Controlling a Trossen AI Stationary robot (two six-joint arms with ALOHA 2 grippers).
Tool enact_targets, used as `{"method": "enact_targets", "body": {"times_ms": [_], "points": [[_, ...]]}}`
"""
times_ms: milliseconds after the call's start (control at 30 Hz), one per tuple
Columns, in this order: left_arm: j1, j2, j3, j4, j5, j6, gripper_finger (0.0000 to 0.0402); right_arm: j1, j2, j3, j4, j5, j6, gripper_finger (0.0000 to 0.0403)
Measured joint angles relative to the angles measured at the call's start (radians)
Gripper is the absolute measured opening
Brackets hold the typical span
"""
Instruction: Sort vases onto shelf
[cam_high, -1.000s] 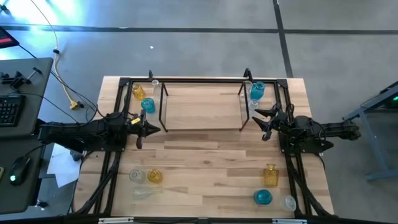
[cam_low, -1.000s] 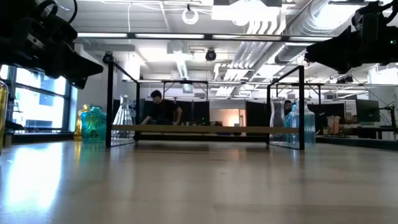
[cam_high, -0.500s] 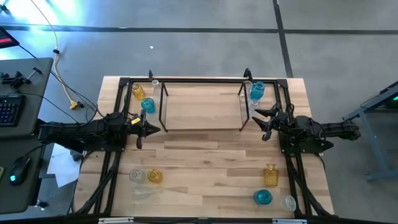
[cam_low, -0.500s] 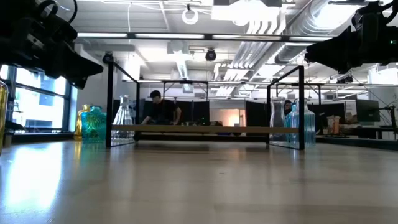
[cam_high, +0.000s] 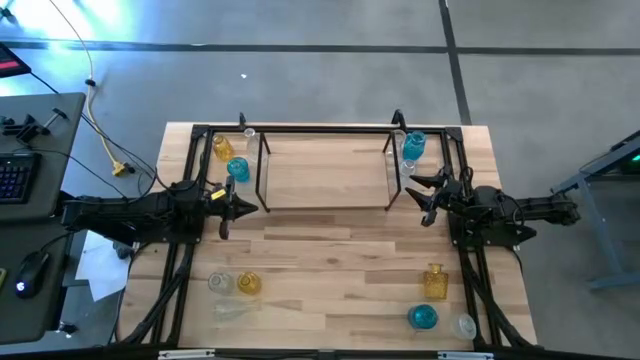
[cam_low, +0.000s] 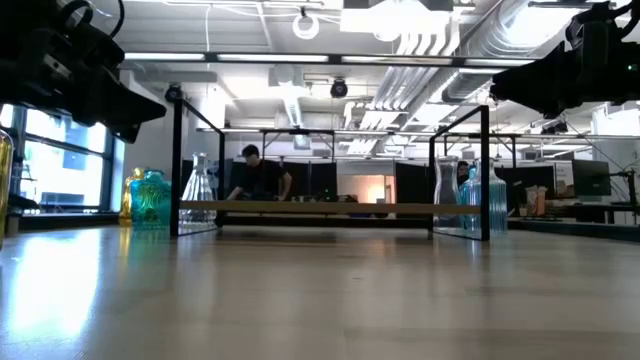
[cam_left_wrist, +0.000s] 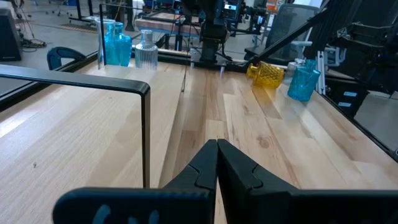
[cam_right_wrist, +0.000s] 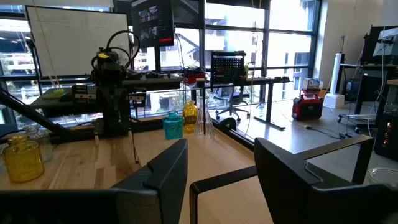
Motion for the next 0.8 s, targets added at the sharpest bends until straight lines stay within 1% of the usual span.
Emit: {"method": "enact_targets", "body": {"times_ms": [467, 633, 800], "points": [[0.000, 0.000, 0.000, 0.000, 0.000, 0.002, 0.0000, 0.000, 0.000, 0.000, 0.000, 0.000, 0.000, 0.0170], [0.000, 0.000, 0.000, 0.000, 0.000, 0.083, 0.0000, 0.000, 0.000, 0.000, 0.000, 0.000, 0.000, 0.0170], [0.000, 0.000, 0.000, 0.000, 0.000, 0.081, 0.0000, 0.000, 0.000, 0.000, 0.000, 0.000, 0.000, 0.0170]]}}
